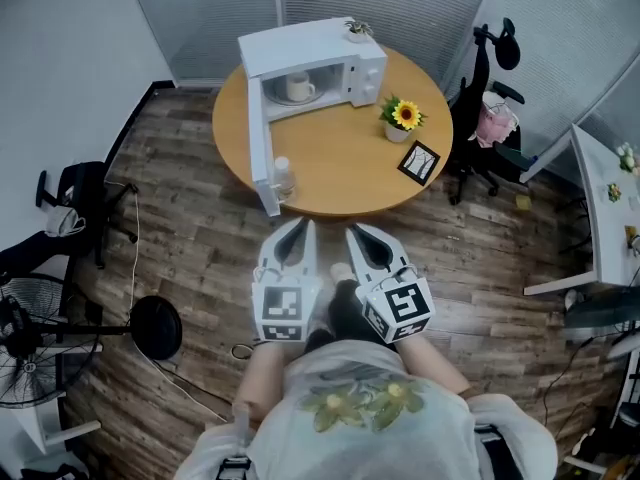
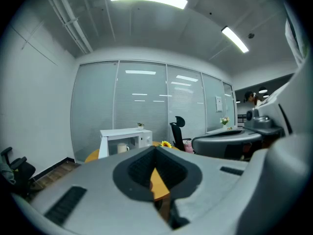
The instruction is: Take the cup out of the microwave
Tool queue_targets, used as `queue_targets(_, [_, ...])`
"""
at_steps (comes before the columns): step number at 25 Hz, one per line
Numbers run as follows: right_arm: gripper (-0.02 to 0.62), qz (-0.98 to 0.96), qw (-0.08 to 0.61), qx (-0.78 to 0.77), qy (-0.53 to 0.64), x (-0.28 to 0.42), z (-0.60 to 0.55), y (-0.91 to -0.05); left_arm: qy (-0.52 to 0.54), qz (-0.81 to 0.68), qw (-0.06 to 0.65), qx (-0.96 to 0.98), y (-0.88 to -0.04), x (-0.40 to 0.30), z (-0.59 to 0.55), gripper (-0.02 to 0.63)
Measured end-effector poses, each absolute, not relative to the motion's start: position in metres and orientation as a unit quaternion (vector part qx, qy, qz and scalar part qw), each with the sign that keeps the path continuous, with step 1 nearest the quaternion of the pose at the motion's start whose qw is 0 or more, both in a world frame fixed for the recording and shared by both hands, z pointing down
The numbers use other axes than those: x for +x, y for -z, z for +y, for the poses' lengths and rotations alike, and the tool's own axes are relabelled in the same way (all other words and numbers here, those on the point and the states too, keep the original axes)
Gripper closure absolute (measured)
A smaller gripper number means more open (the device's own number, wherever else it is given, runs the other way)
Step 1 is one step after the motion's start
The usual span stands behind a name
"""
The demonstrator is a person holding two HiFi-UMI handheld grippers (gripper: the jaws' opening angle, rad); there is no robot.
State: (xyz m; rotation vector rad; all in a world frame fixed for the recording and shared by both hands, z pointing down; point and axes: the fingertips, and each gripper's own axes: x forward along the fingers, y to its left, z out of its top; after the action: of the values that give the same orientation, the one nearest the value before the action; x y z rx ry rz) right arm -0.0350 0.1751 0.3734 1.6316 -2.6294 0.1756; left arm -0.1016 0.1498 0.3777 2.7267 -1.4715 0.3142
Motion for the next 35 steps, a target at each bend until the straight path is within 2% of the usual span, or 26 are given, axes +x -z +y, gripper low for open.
queue_targets(8, [0.570,-0.857,0.026,0.512,-0.057,-0.036,0.147,-0.378,-0.110,-0.473,0.006,0.874,-0.379,-0.095,0.130,0.602])
queue_targets(9, [0.539,-0.858,0.027,0.510,-0.061,-0.036,0.142,-0.378,-0.111,-0.473,0.006,0.874,-0.379,-0.094,0.126,0.601])
queue_targets(10, [0.475,-0.859,0.028,0.506,-0.067,-0.035,0.137,-0.379,-0.111,-0.474,0.007,0.873,-0.378,-0.094,0.122,0.602])
queue_targets(11, [0.447,-0.862,0.029,0.502,-0.071,-0.034,0.131,-0.379,-0.109,-0.475,0.008,0.873,-0.377,-0.094,0.117,0.603])
queue_targets(17, [0.354,-0.873,0.052,0.478,-0.078,-0.028,0.096,-0.384,-0.111,-0.477,0.026,0.872,-0.385,-0.086,0.086,0.603])
queue_targets(35, [0.350,-0.874,0.082,0.464,-0.118,0.004,-0.008,-0.412,-0.126,-0.496,0.074,0.856,-0.414,-0.070,0.003,0.602])
